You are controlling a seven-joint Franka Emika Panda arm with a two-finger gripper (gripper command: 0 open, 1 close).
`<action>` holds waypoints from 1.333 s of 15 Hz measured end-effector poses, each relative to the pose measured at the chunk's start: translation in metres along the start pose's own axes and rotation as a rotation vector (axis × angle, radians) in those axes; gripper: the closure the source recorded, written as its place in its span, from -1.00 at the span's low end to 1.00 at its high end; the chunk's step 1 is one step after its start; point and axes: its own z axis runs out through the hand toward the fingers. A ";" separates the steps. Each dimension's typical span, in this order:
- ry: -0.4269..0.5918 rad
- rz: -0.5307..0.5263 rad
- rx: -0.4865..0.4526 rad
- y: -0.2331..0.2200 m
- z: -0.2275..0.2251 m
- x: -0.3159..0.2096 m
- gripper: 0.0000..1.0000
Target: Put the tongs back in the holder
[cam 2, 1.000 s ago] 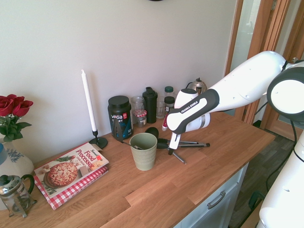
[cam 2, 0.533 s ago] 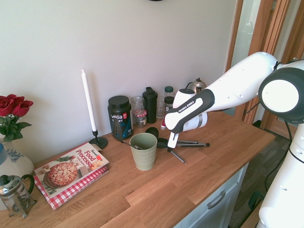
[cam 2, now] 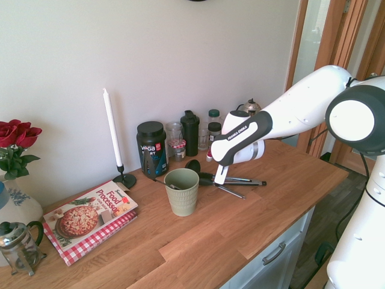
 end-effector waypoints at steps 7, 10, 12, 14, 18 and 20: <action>0.037 0.028 -0.003 0.015 -0.020 0.011 1.00; 0.060 0.058 0.008 0.015 -0.048 0.025 1.00; 0.069 0.102 0.033 0.009 -0.085 0.042 1.00; 0.097 0.139 0.072 0.001 -0.138 0.060 1.00; 0.166 0.187 0.132 -0.009 -0.221 0.083 1.00; 0.190 0.191 0.154 -0.020 -0.248 0.086 1.00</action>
